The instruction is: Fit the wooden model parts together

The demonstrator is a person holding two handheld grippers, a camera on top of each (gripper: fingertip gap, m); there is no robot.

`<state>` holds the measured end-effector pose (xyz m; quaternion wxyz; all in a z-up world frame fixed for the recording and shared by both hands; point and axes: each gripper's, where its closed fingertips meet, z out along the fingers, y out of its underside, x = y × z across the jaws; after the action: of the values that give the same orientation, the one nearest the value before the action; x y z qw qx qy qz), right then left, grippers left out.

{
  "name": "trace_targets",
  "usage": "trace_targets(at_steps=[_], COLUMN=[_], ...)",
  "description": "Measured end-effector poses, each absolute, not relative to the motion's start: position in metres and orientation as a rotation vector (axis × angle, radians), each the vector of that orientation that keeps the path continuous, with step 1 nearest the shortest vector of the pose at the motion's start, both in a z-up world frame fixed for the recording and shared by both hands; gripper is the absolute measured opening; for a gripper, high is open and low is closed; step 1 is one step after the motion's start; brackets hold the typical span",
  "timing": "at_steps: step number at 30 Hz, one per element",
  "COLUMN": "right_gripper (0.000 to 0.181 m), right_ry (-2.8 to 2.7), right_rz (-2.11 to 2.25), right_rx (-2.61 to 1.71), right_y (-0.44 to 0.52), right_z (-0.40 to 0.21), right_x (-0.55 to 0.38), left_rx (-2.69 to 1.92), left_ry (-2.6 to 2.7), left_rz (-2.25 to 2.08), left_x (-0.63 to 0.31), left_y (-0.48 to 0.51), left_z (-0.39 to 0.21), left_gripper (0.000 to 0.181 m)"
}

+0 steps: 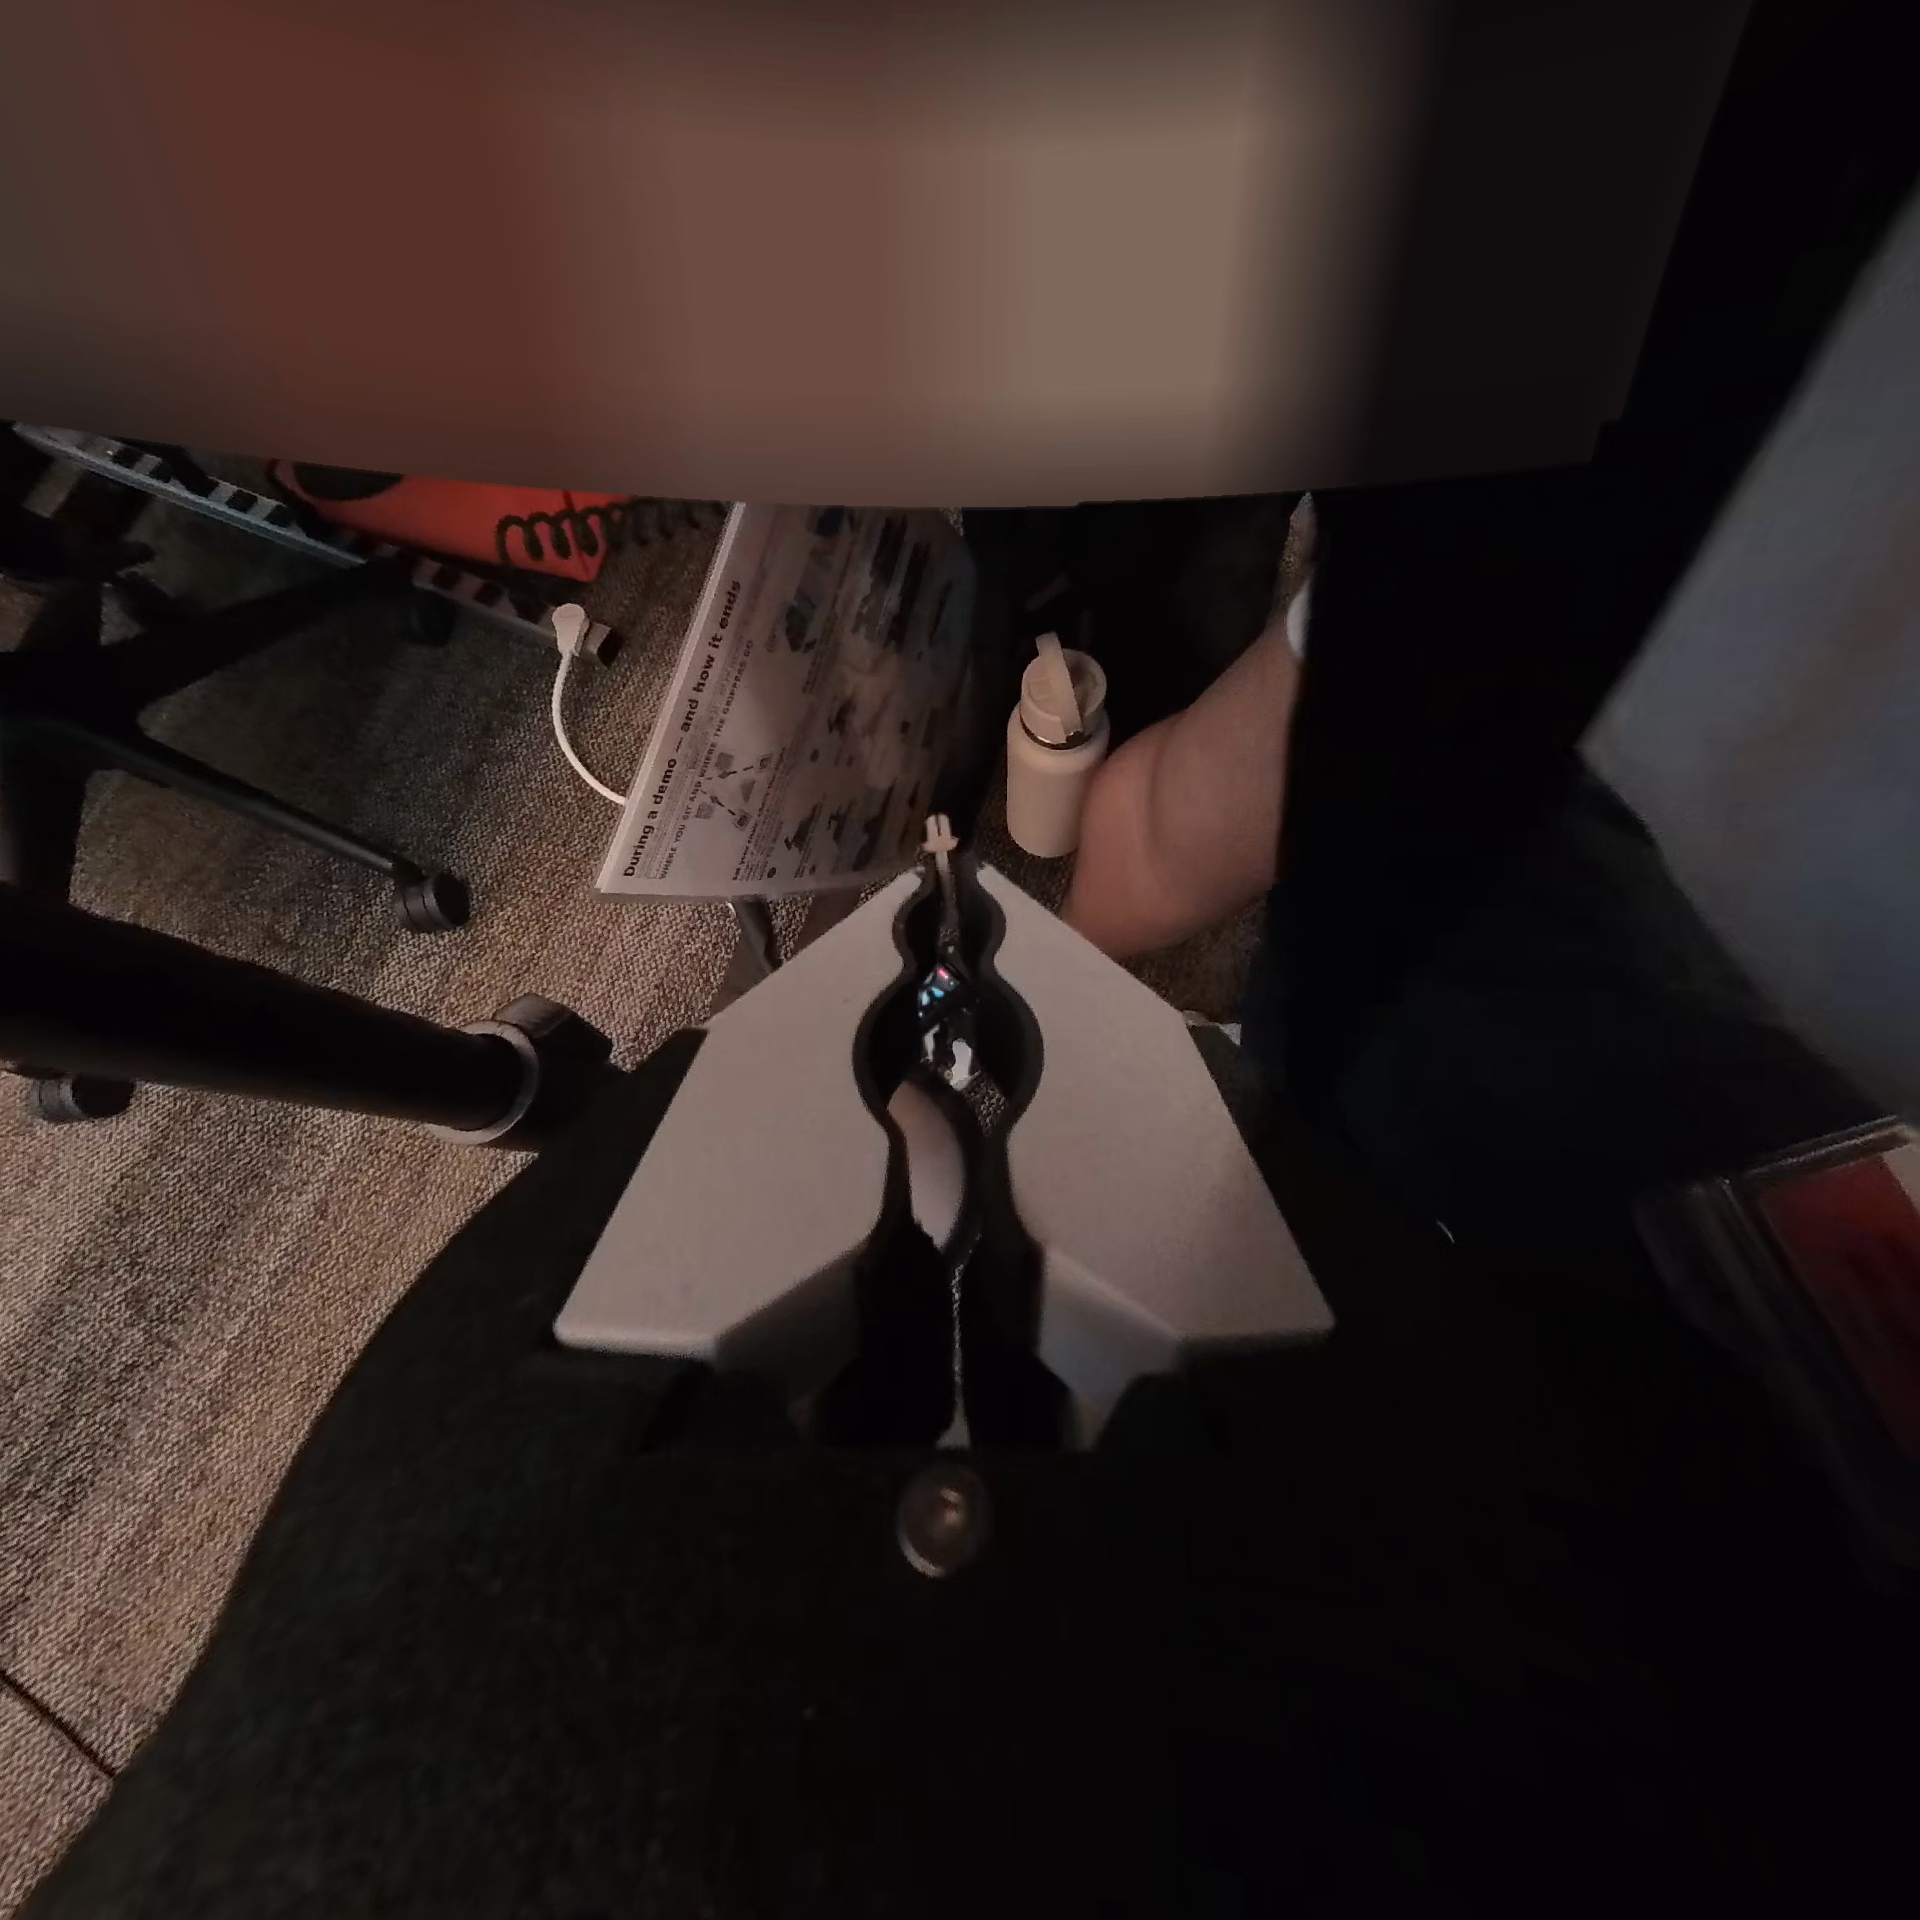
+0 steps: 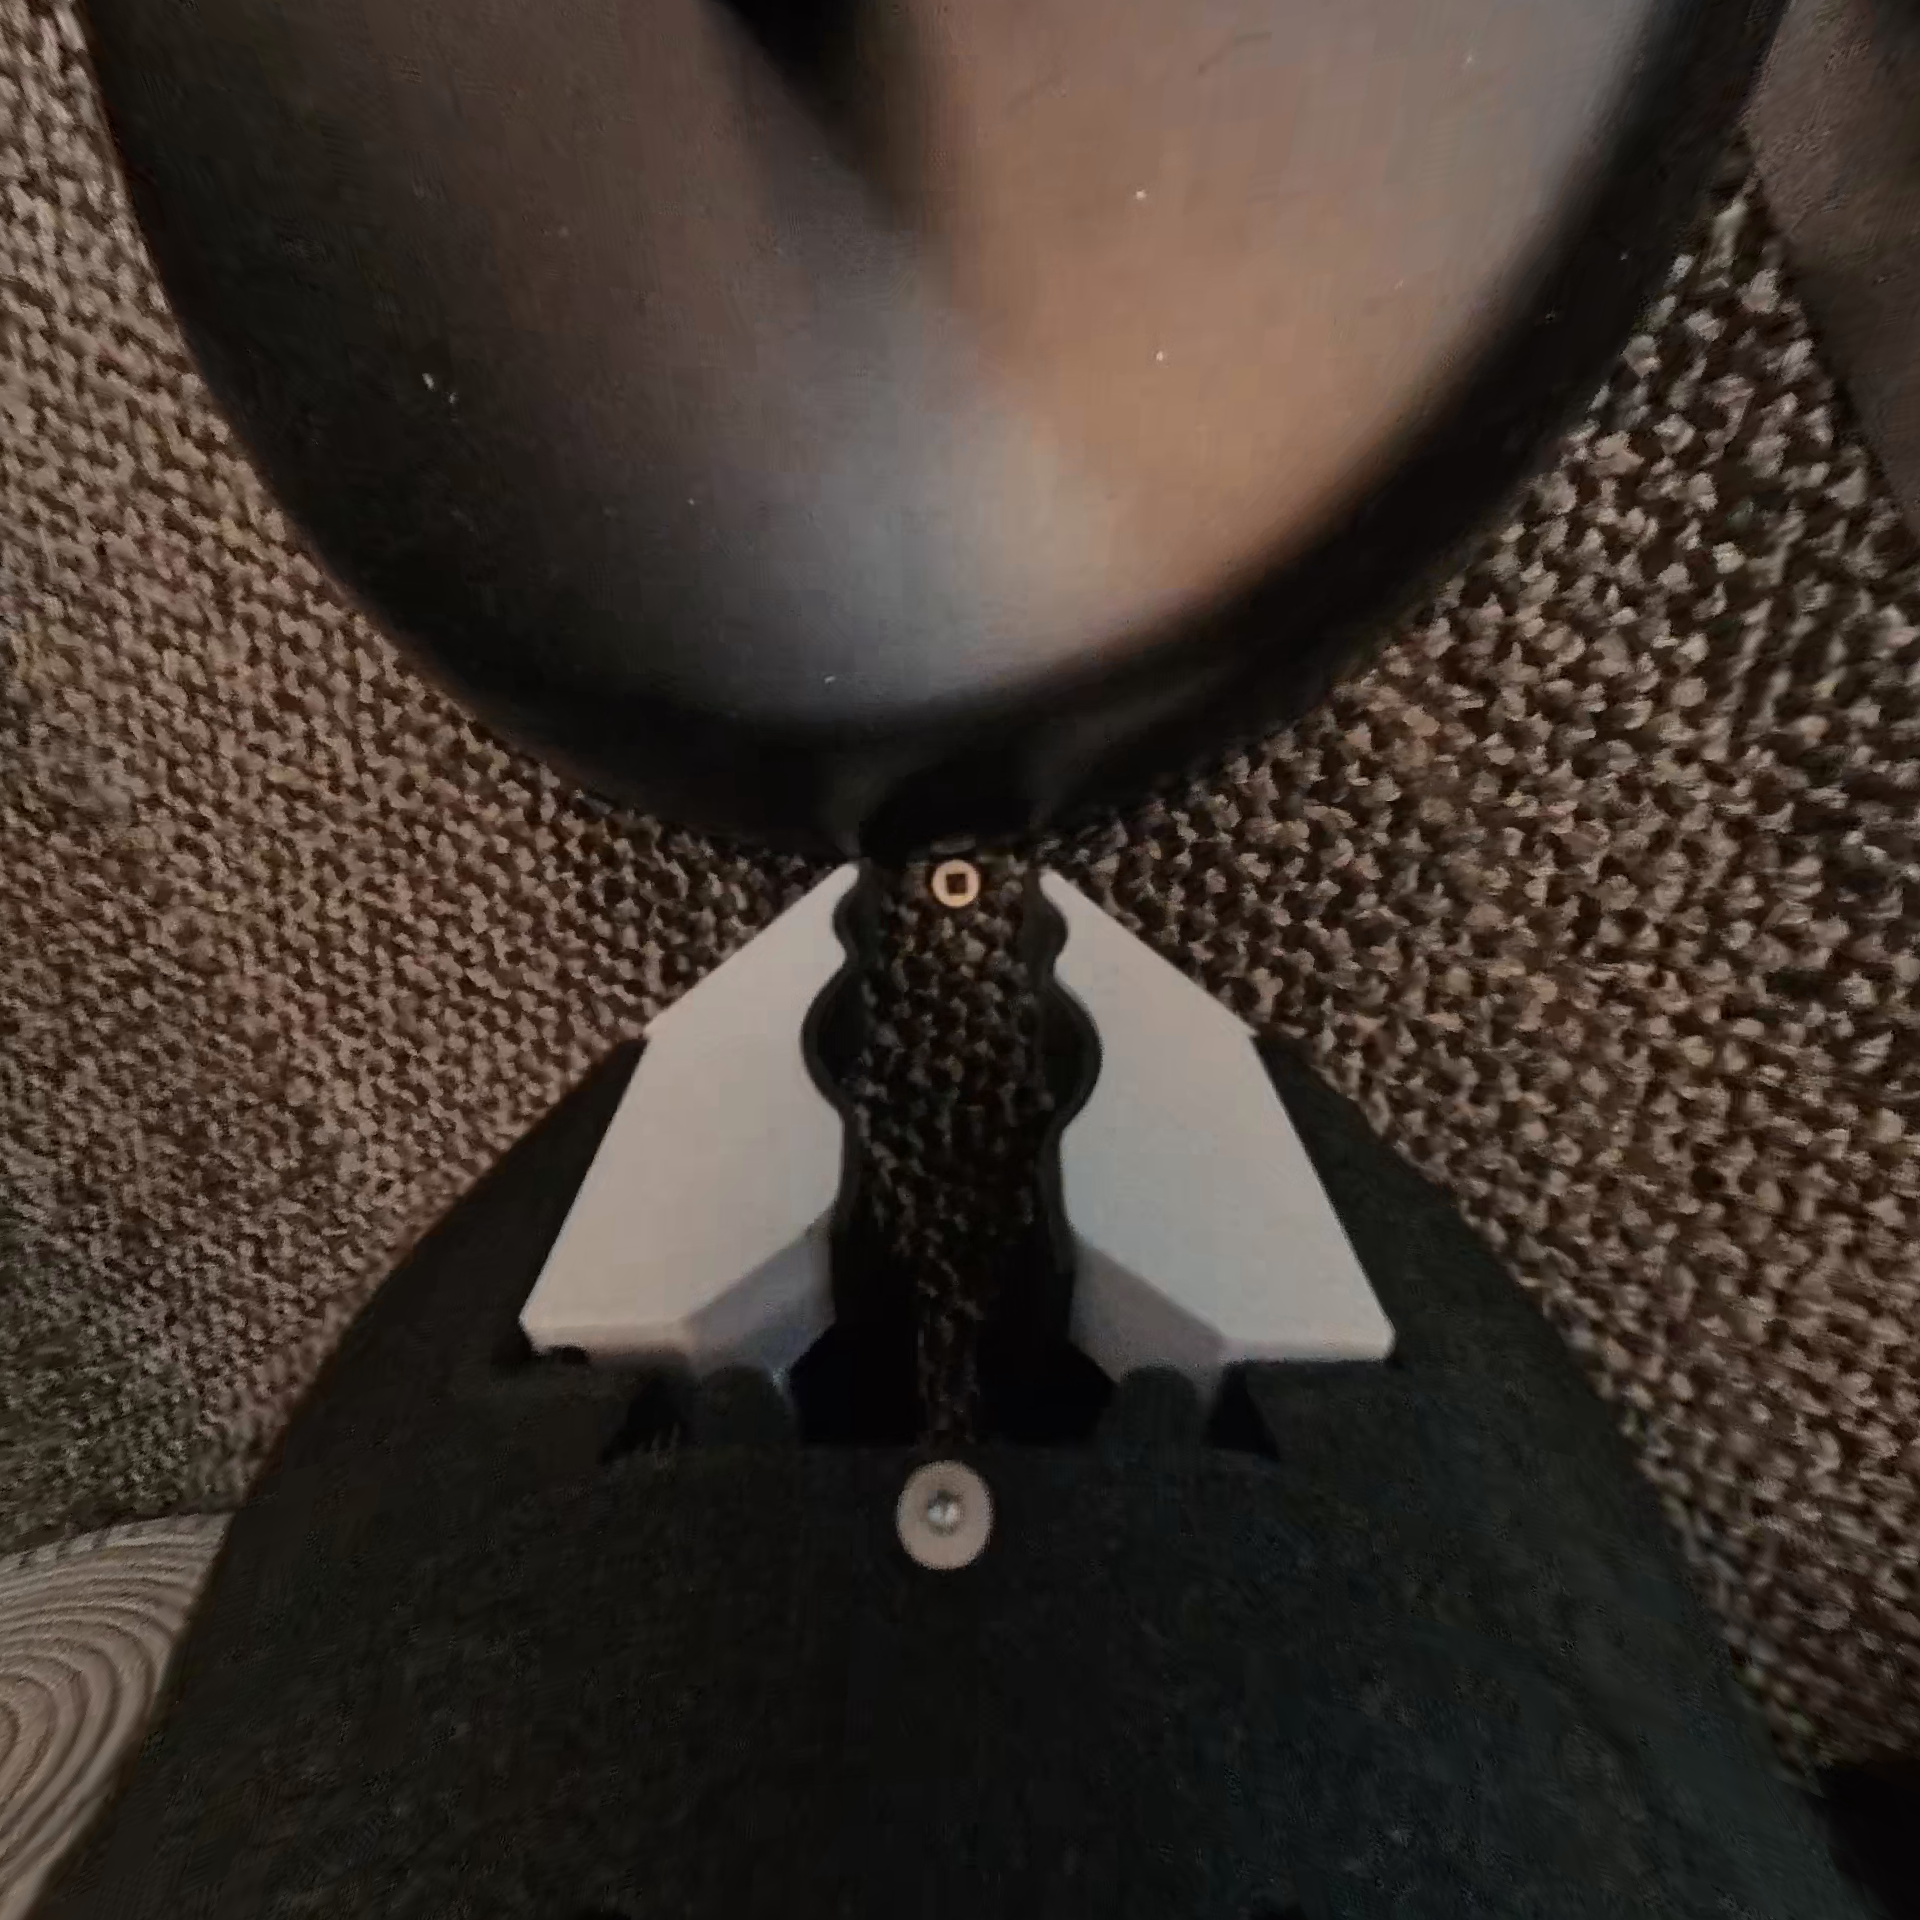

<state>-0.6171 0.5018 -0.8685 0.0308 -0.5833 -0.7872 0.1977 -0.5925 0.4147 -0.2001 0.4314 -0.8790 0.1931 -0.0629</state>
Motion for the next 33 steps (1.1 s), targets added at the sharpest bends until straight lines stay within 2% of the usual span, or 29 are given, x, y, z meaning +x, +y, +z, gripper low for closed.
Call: trace_targets(at_steps=[14, 22, 28, 33], right_gripper=[0.019, 0.007, 0.007, 0.007], right_ry=[-2.454, -2.496, -2.367, -2.291], right_rz=[0.466, 0.495, 0.612, 0.688], right_rx=[-1.643, -1.793, -1.903, -1.869], right_y=[0.504, 0.499, 0.517, 0.519], right_z=[-0.87, -0.863, -0.818, -0.739], right_x=[-0.618, -0.617, -0.63, -0.649], left_rx=[-2.204, -2.205, -2.191, -2.165], left_ry=[0.481, 0.48, 0.476, 0.471], left_rz=[-0.138, -0.135, -0.146, -0.172], left_x=[-0.591, -0.593, -0.594, -0.59], left_y=[0.415, 0.416, 0.415, 0.417], left_z=[-0.201, -0.201, -0.199, -0.193], left_gripper=[0.0, 0.0, 0.0, 0.0])
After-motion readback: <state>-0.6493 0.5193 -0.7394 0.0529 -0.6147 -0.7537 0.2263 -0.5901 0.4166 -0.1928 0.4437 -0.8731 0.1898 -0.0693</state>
